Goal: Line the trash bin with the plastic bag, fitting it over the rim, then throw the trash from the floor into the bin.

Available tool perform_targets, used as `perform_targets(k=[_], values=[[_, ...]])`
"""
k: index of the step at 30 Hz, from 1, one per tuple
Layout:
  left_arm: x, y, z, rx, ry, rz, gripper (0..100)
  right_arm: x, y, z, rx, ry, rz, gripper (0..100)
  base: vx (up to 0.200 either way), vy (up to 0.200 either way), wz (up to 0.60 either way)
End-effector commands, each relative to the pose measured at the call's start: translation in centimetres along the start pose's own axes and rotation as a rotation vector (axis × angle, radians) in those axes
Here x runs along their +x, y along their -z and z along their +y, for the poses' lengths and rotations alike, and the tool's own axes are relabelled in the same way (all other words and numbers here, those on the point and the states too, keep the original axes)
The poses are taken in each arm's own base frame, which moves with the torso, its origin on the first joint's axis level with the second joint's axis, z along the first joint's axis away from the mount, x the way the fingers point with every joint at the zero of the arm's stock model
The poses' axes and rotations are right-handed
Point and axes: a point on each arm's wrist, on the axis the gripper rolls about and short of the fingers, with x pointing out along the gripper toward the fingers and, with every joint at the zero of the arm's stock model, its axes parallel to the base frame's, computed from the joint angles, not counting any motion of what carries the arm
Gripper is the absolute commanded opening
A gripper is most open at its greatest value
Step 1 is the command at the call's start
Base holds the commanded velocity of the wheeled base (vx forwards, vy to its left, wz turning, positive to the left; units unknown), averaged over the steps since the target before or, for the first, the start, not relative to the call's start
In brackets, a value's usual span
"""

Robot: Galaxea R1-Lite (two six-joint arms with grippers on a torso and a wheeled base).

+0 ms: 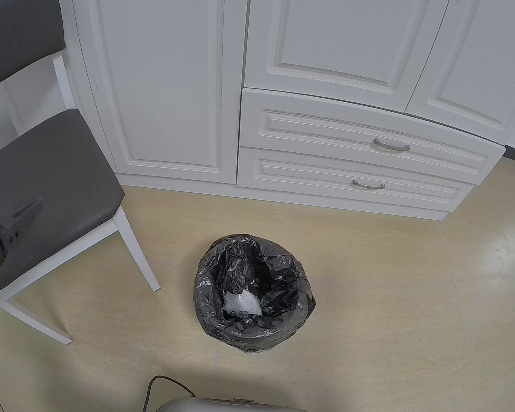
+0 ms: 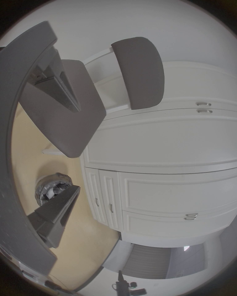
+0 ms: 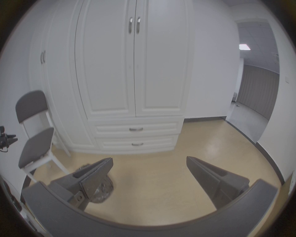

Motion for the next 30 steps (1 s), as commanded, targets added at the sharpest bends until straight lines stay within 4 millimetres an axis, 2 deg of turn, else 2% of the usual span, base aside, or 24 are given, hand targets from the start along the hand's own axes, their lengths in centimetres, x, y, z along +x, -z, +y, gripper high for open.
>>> perform_targets(k=[1,5,10,13,14,20,25,27,30], values=[[-7.1,-6.2,0.8,-0.101,0.024,-0.283,100,-7.1,-3.7,-1.0,0.099,0.011,-0.311,100,0.0,0.0,0.0],[-7.8,-6.8,1.0,-0.108,0.013,-0.324,100,-9.8,-4.7,-1.3,0.149,0.0,-0.424,100,0.0,0.0,0.0],[-9.4,-7.2,1.2,-0.116,0.001,-0.395,100,-13.5,-3.8,-1.7,0.183,-0.012,-0.53,100,0.0,0.0,0.0],[-9.8,-7.2,1.3,-0.117,-0.002,-0.408,100,-14.0,-3.5,-1.8,0.185,-0.013,-0.542,100,0.0,0.0,0.0],[-10.9,-7.2,1.5,-0.126,-0.03,-0.445,100,-15.6,-1.9,-2.0,0.188,-0.013,-0.58,100,0.0,0.0,0.0],[-12.3,-7.5,1.8,-0.149,-0.103,-0.494,100,-18.5,0.7,-2.3,0.18,-0.018,-0.563,100,0.0,0.0,0.0],[-13.5,-8.5,2.1,-0.17,-0.146,-0.548,100,-20.1,1.8,-2.5,0.183,-0.009,-0.562,100,0.0,0.0,0.0],[-14.7,-9.6,2.3,-0.195,-0.193,-0.603,100,-21.0,2.5,-2.7,0.183,-0.011,-0.583,100,0.0,0.0,0.0],[-16.0,-9.7,2.4,-0.197,-0.231,-0.641,100,-21.7,2.9,-2.8,0.182,-0.006,-0.598,100,0.0,0.0,0.0]])
